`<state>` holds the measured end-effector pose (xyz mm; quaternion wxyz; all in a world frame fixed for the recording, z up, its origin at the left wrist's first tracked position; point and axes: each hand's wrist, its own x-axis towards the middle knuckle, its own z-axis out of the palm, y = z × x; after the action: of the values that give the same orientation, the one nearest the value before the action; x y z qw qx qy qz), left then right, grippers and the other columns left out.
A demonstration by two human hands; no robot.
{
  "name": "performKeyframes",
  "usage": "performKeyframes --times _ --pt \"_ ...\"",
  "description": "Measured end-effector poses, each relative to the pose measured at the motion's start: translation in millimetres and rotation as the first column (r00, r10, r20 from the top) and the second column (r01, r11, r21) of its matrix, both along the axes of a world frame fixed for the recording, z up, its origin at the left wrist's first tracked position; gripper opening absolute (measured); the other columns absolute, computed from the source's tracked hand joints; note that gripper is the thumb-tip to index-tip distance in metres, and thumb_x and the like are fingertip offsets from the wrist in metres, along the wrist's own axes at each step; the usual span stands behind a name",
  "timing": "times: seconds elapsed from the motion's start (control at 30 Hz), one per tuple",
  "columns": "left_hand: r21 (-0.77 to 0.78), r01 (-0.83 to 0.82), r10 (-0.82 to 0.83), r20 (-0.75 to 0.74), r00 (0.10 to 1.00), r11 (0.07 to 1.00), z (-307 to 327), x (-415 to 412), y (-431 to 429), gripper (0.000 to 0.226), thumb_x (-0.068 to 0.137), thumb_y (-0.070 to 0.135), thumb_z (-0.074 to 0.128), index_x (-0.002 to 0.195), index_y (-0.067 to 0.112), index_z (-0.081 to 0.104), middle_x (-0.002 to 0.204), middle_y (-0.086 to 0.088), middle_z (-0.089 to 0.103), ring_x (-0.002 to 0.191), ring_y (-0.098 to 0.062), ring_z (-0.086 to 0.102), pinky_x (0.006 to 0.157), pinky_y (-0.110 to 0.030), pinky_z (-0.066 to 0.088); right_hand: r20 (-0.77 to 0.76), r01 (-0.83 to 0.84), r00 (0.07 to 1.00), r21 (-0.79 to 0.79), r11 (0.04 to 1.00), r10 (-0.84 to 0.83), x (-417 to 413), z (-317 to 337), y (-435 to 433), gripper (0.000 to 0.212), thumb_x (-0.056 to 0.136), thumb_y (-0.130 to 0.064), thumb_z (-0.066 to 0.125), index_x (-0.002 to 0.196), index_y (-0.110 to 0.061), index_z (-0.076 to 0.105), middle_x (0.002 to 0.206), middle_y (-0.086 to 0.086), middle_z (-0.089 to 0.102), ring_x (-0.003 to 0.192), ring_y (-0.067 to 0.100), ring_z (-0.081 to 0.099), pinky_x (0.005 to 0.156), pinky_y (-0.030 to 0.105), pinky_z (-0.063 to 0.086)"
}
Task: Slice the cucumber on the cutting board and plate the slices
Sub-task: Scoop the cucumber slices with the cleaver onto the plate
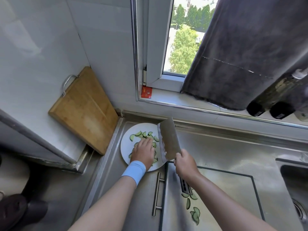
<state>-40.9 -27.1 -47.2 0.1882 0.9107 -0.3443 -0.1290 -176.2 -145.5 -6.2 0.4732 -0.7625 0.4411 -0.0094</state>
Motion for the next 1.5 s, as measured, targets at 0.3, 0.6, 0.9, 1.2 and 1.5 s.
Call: performKeyframes --times 0.3,0.6,0.9,1.2,1.5 --pt "-0.052 0.360 -0.363 -0.041 0.931 0.931 -4 -124 -20 0.061 0.083 0.048 0.051 0.136 0.022 0.037 0.141 0.003 0.038 0.131 -0.019 0.032 0.110 -0.030 0.024 -0.039 0.154 0.988 0.032 0.988 -0.153 -141 -9 -44 0.015 0.091 -0.019 0.042 0.079 -0.018 0.051 0.075 0.006 0.058 0.061 0.023 0.050 0.059 0.033 0.038" --pt "0.220 0.453 -0.454 -0.051 0.890 0.864 -27 -193 -28 0.088 0.088 0.059 0.042 0.150 0.019 -0.005 0.156 0.003 -0.018 0.140 -0.011 -0.021 0.114 -0.030 -0.012 -0.082 0.219 0.973 0.066 0.973 -0.214 -254 -36 -46 0.022 0.097 -0.013 0.041 0.078 -0.009 0.049 0.070 0.009 0.057 0.063 0.024 0.052 0.060 0.034 0.039" --pt "0.064 0.169 -0.158 -0.148 0.976 0.984 -28 -228 -30 0.069 0.097 0.045 0.029 0.149 0.018 -0.007 0.155 0.008 -0.020 0.138 -0.002 -0.024 0.116 -0.027 -0.010 -0.122 0.196 0.977 0.179 0.964 -0.176 -277 -56 -18 0.025 0.100 -0.021 0.042 0.078 -0.011 0.047 0.068 0.012 0.062 0.049 0.023 0.052 0.052 0.032 0.041" --pt "0.057 0.142 -0.129 -0.189 0.973 0.988 -28 -242 -32 0.077 0.096 0.048 0.031 0.147 0.018 -0.018 0.151 0.007 -0.030 0.136 -0.004 -0.030 0.115 -0.029 -0.012 -0.101 0.089 0.993 0.300 0.950 -0.061 -240 -42 12 0.022 0.101 -0.020 0.048 0.086 -0.007 0.056 0.073 0.016 0.069 0.045 0.020 0.058 0.045 0.029 0.048" --pt "-0.018 0.108 -0.109 -0.154 0.982 0.994 -26 -231 -29 0.065 0.096 0.045 0.023 0.149 0.023 -0.007 0.152 0.011 -0.024 0.138 -0.004 -0.026 0.116 -0.028 -0.007 -0.011 0.069 0.997 0.389 0.919 -0.070 -215 -30 38 0.026 0.104 -0.016 0.038 0.086 -0.002 0.050 0.065 0.007 0.061 0.046 0.022 0.052 0.048 0.031 0.044"
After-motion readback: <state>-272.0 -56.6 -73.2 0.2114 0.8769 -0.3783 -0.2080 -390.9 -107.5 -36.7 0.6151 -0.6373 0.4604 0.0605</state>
